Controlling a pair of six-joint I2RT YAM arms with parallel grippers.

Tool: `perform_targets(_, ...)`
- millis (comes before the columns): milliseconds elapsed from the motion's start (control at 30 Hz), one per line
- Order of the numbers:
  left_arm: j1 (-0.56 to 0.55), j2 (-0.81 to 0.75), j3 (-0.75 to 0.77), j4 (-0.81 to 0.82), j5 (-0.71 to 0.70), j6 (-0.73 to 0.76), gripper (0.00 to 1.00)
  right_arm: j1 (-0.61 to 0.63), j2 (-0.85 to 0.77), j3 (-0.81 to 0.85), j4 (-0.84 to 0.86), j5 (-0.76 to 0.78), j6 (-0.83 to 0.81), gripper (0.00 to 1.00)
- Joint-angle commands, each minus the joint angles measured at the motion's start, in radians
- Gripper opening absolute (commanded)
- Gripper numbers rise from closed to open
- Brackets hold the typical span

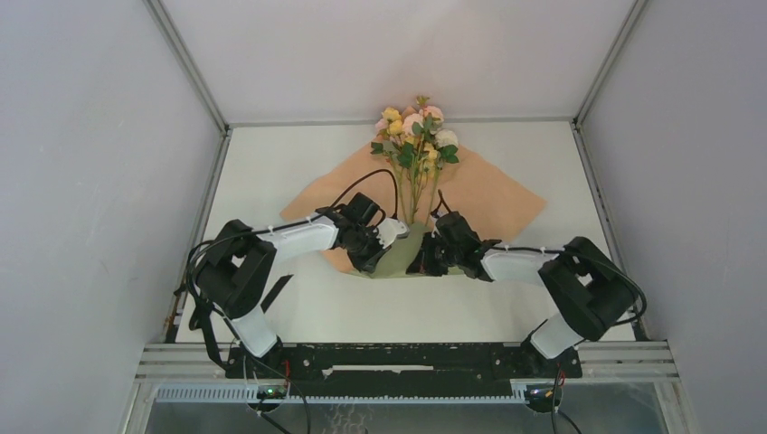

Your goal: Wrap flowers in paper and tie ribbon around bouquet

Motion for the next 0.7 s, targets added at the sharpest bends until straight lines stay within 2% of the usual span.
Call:
perform_targets(0, 0.022, 0.061, -0.038, -0.107, -0.08, 0.001, 0.13, -0.046, 0.051, 0.02, 0.025, 0.05, 0.076, 0.0)
perform_targets(133, 0.022, 0.062, -0.036, -0.105, -0.082, -0.001, 0.13, -0.059, -0.019, -0.045, -0.079, 0.145, 0.068, 0.0)
perform_targets(300, 0.021, 0.069, -0.033, -0.108, -0.085, -0.002, 0.13, -0.099, -0.211, -0.133, -0.271, 0.282, 0.046, 0.0)
perform_targets(500, 0.022, 0.069, -0.031, -0.108, -0.086, -0.001, 0.13, -0.28, -0.443, -0.181, -0.482, 0.35, -0.028, 0.0)
perform_targets(667, 0.022, 0.071, -0.031, -0.108, -0.088, -0.003, 0.14, -0.416, -0.674, -0.15, -0.613, 0.336, -0.118, 0.0)
